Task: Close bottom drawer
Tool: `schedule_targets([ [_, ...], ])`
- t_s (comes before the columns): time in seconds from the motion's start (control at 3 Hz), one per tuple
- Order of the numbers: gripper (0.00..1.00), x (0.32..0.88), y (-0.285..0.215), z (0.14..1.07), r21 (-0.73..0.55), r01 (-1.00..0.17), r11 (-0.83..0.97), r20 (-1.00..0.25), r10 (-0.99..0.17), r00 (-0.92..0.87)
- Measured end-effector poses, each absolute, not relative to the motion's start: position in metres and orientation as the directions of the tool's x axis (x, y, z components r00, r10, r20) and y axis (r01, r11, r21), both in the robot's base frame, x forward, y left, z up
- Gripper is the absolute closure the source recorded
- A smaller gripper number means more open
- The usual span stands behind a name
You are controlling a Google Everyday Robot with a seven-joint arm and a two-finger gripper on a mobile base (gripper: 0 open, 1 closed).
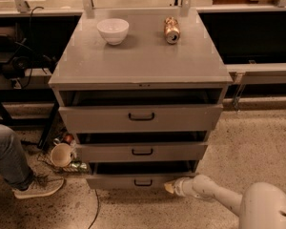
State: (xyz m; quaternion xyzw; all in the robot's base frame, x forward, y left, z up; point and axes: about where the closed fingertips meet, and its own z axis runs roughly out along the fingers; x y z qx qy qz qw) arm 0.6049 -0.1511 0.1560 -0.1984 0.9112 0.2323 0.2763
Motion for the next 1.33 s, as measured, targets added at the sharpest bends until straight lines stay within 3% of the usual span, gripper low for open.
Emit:
schedule_targets([
  [1.33, 1.0, 0.637, -0.149, 0.164, 0.298, -0.532, 0.792, -0.679, -0.216, -0.701],
])
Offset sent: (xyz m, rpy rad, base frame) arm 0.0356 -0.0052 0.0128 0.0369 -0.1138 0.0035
